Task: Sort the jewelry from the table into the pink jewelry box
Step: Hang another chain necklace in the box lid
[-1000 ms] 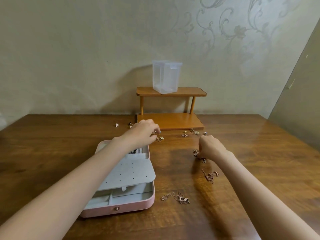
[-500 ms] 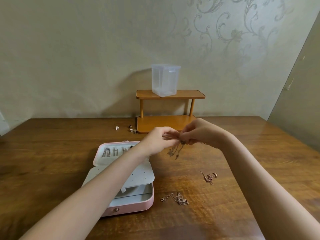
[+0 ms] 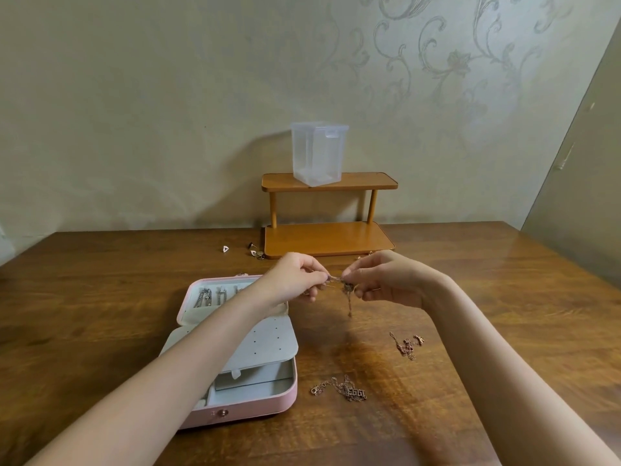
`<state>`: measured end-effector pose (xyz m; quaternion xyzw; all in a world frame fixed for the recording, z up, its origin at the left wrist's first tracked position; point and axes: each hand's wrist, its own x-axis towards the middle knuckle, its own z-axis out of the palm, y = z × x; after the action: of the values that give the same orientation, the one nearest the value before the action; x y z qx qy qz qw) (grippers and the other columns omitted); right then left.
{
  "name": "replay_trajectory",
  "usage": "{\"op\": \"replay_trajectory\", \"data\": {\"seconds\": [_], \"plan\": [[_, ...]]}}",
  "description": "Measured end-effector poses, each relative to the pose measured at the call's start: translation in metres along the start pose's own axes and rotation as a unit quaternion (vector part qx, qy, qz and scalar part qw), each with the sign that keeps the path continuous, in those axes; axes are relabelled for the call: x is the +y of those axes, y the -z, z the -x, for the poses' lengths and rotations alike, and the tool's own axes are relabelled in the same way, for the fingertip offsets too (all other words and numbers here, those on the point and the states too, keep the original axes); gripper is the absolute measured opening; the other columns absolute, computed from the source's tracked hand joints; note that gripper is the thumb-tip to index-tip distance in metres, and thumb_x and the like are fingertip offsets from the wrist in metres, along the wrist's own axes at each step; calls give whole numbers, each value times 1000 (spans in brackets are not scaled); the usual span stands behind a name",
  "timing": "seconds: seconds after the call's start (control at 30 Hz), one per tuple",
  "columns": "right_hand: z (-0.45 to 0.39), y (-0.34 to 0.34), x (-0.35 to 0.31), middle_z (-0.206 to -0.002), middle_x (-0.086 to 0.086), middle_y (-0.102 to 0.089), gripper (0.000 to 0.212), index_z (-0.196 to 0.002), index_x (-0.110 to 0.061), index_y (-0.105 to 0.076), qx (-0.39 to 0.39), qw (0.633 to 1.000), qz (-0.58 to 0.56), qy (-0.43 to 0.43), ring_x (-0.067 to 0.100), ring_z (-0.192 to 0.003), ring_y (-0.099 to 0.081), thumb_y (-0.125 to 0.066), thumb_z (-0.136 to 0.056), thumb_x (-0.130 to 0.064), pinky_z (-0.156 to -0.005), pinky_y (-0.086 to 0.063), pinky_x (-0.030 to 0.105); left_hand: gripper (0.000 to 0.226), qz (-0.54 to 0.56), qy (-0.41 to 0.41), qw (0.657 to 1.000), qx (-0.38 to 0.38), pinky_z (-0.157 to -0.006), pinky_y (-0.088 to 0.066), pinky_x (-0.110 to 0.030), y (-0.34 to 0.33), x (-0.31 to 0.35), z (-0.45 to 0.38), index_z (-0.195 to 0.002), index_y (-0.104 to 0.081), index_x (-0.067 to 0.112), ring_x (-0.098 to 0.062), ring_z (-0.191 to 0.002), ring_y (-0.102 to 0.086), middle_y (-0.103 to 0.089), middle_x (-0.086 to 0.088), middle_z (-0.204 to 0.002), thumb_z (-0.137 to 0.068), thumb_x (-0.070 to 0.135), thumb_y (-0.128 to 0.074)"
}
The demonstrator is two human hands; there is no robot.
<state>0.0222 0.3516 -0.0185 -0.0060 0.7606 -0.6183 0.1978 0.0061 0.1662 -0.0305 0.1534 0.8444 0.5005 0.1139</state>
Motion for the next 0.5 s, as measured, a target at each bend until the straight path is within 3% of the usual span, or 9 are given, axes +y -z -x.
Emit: {"op": "replay_trajectory", "data": {"seconds": [0.1, 0.2, 0.3, 0.5], "plan": [[-4, 2, 5, -78, 7, -65, 14, -97, 0, -69, 17, 999, 49, -10, 9, -57, -55, -61, -88, -9, -54, -49, 18, 7, -120, -47, 991, 27, -66, -53, -23, -1, 0, -3, -92, -63, 13, -7, -63, -57, -66, -4, -86, -91, 14, -56], [-7, 2, 9, -76, 4, -63, 17, -94, -4, -72, 41, 993, 114, -4, 9, -58, -51, -60, -90, -16, -53, -45, 20, 7, -166, -76, 983, 34, -57, -47, -14, 0, 3, -4, -92, -63, 16, -5, -61, -55, -63, 1, -81, -92, 18, -56], [-8, 3, 11, -81, 4, -63, 19, -94, -6, -72, 53, 990, 132, 12, 10, -61, -50, -58, -91, -17, -54, -44, 19, 8, -179, -85, 980, 26, -53, -41, -13, 4, 8, -4, -90, -64, 16, -5, -59, -52, -61, 4, -77, -91, 20, -56], [-12, -7, 12, -93, 7, -67, 12, -96, -7, -70, -16, 992, 110, 58, 11, -70, -55, -64, -86, -10, -60, -46, 20, 12, -141, -102, 984, 34, -54, -45, -13, 18, 20, -3, -93, -66, 13, -5, -63, -53, -61, 4, -74, -91, 20, -57]]}}
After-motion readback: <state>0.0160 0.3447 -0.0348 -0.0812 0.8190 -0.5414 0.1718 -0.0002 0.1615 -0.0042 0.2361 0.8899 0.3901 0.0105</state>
